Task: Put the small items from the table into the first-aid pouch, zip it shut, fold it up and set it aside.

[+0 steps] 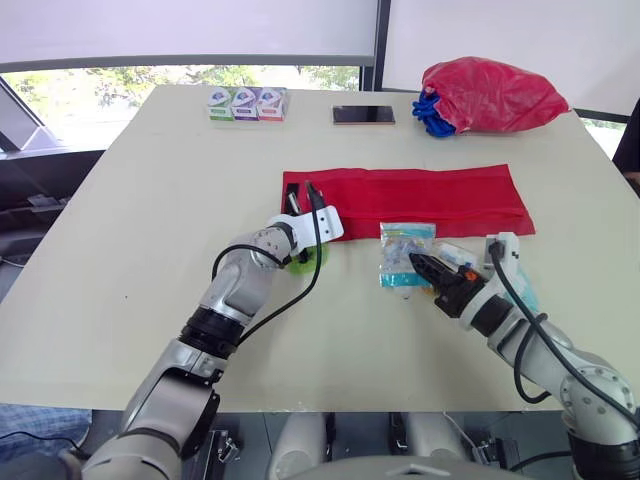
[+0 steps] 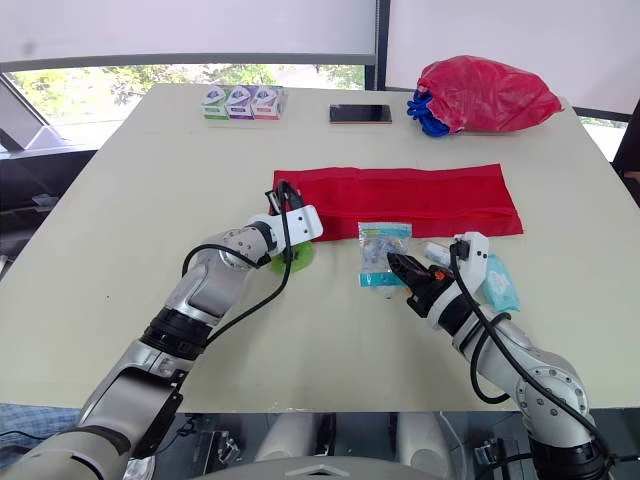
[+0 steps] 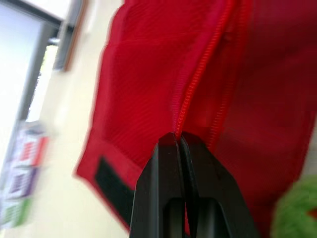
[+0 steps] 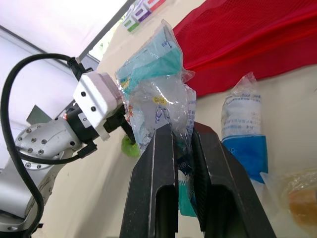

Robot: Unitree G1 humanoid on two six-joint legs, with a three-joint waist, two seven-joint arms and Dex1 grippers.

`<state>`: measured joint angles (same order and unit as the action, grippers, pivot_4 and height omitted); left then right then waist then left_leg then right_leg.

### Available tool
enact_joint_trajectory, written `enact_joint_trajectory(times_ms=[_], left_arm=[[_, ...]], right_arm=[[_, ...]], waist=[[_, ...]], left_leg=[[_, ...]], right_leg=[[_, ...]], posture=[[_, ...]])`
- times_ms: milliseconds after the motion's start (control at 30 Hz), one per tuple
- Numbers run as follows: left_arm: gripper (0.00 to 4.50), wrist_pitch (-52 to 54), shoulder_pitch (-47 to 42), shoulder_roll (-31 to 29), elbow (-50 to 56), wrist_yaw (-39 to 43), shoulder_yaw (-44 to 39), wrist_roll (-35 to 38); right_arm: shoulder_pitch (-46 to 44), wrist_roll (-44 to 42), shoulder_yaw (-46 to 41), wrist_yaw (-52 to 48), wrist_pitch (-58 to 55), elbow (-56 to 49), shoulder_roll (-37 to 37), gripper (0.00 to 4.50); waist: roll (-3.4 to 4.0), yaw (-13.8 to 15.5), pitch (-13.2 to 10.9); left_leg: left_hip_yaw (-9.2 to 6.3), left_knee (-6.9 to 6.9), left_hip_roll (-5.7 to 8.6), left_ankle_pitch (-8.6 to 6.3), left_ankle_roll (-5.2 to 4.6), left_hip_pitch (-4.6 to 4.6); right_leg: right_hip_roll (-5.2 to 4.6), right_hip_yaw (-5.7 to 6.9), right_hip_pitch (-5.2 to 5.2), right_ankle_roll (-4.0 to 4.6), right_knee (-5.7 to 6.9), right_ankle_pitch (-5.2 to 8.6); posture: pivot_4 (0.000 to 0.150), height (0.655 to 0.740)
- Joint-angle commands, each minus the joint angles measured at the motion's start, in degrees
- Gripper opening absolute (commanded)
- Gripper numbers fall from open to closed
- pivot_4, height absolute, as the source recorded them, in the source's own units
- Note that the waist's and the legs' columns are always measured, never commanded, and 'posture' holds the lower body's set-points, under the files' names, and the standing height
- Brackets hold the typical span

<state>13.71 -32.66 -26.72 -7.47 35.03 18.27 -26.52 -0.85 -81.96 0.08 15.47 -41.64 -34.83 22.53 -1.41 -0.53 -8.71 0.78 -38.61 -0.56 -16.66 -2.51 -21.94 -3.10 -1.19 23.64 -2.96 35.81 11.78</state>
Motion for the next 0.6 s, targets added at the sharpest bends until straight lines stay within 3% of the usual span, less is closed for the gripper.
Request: enact_joint_trajectory(times_ms=[33,333,600], left_arm=[[0.04,0.13,1.21,1.01,5.91,5.25,-0.49,5.68],[0.04,1.85,1.41,0.47,9.49,11.7,-2.4,13.55],[0.04,-5.86,-0.67,-4.8,4.62,15.16,-3.1,16.16]], right_arm=[[-1.02,-3.79,0.07,0.52,-1.61,-0.59,1.02,0.0],[-6.07,-8.97,3.99,7.46,-7.13,5.95,2.49,0.0],[-15.8,-9.9,4.68,9.72,-11.55,15.5,1.93,0.0]], waist=[[0.0,0.15,0.0],[0.0,-0.12,0.0],[0.01,-0.22,-0.01]], left_leg=[[-0.02,0.0,0.02,0.0,0.0,0.0],[0.0,-0.04,0.01,0.01,0.0,0.02],[0.02,-0.04,0.01,0.01,0.0,0.01]], right_leg=[[-0.02,0.02,0.0,0.0,0.0,0.0],[0.05,-0.02,-0.01,0.01,0.03,0.0],[0.1,-0.04,0.0,0.0,0.02,0.0]], posture=[[0.15,0.74],[0.15,0.74],[0.15,0.74]])
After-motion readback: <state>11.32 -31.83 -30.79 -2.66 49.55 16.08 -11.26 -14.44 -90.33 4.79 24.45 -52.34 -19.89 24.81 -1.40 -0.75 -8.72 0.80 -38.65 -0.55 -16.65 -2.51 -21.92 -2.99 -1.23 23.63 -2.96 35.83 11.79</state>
